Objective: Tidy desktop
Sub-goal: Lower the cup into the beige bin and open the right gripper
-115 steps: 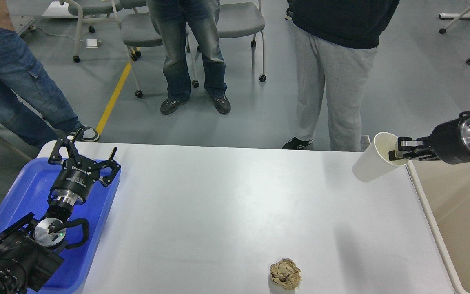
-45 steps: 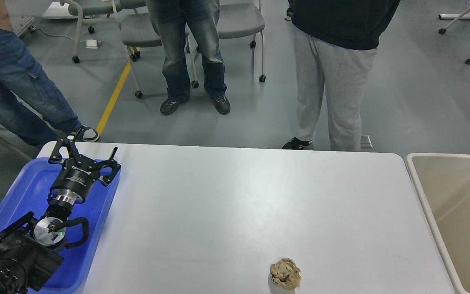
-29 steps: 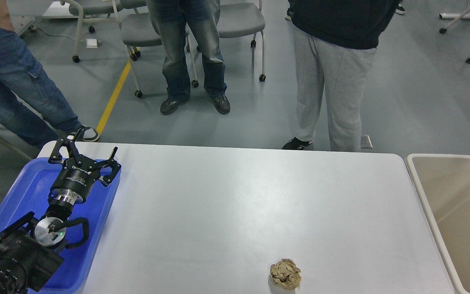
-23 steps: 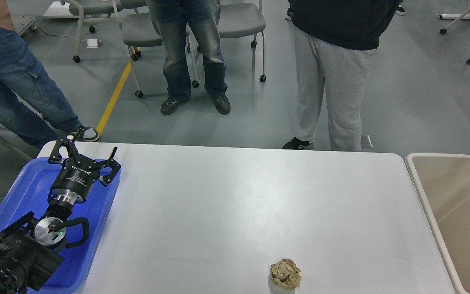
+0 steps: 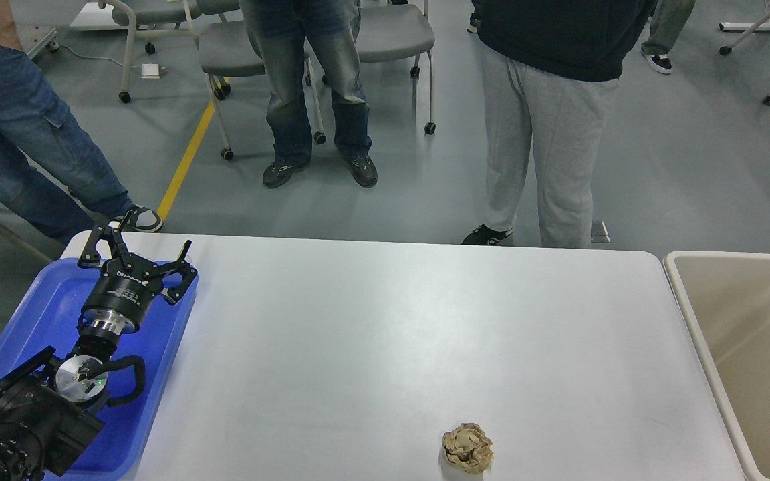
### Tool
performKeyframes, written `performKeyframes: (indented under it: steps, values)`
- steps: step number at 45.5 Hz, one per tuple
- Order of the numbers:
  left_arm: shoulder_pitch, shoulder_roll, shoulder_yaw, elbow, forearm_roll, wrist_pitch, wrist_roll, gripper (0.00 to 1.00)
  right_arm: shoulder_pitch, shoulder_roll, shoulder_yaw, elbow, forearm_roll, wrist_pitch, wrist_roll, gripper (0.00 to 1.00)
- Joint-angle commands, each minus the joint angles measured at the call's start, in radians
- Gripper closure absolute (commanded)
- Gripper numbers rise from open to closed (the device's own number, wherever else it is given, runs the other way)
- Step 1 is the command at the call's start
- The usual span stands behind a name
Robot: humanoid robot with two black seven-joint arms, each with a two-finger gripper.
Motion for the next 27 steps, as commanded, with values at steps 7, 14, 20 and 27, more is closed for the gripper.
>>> performKeyframes:
  steps: [7,14,20,27]
  values:
    - [0.0,0.0,0.0,0.0,0.0,0.0,0.0,0.0,-0.048,0.062,0.078,0.001,0.002,-0.008,-0.004,1.0]
    - [0.0,0.0,-0.001,0.0,0.0,0.0,0.0,0.0,-0.057,0.085,0.091,0.001,0.002,-0.009,0.0,1.0]
    - [0.0,0.0,-0.001,0.001,0.0,0.0,0.0,0.0,-0.069,0.092,0.097,0.001,0.002,-0.008,0.004,1.0]
    - [0.0,0.0,-0.001,0.0,0.0,0.0,0.0,0.0,-0.085,0.092,0.095,0.001,0.001,-0.003,0.008,1.0]
